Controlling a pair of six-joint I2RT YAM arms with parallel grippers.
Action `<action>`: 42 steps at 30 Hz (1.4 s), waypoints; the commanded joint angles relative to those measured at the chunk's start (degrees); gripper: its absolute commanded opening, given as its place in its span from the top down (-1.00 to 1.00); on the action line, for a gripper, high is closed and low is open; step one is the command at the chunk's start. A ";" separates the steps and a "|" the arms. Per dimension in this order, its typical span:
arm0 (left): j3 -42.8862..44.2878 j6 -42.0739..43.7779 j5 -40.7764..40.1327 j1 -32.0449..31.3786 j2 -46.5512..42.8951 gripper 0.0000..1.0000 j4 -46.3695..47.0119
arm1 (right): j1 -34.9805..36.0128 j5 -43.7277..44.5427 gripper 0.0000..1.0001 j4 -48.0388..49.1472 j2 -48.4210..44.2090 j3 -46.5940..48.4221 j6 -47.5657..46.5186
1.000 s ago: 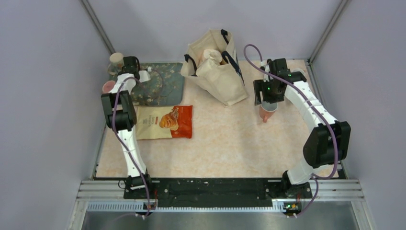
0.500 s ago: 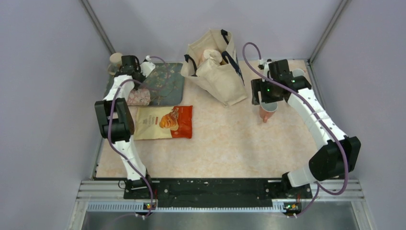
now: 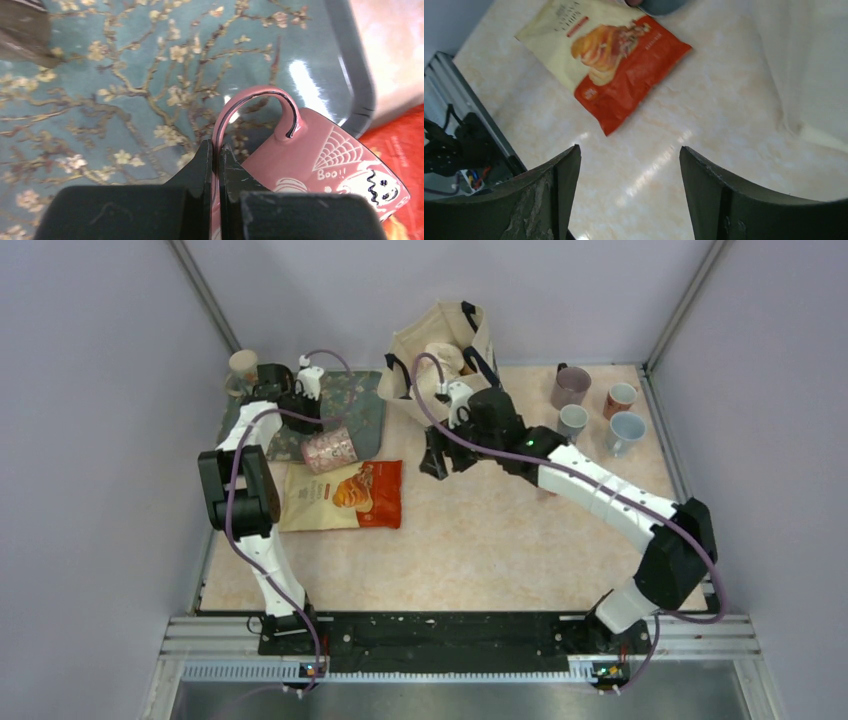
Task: Turn the mug right side up
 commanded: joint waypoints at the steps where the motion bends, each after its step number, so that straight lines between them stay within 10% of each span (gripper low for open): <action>1: -0.75 -7.01 10.05 0.13 -4.30 1.00 0.31 | 2.44 -9.08 -0.44 21.08 6.13 -0.54 6.43; 24: -11.15 -9.76 22.51 0.10 -10.80 1.00 4.35 | 4.74 -22.78 -0.42 39.87 46.99 25.89 12.62; 27: -11.15 -10.49 23.29 0.10 -11.09 1.00 4.45 | 5.90 -25.38 0.05 39.41 48.16 28.39 12.71; 30: -10.99 -11.03 24.15 0.14 -11.70 1.00 4.01 | 7.08 -26.50 0.95 39.48 46.02 27.78 11.11; 33: -10.09 -11.04 24.28 0.39 -12.76 1.00 2.05 | 7.71 -25.15 1.00 39.18 40.89 24.20 9.18; 38: -5.03 -10.27 29.66 2.70 -13.58 -0.11 -6.81 | 7.89 -16.75 1.00 35.08 28.69 14.65 5.15; 42: -1.77 -9.28 34.47 5.28 -15.63 -0.53 -12.29 | 7.88 -12.59 1.00 28.73 20.54 8.46 2.99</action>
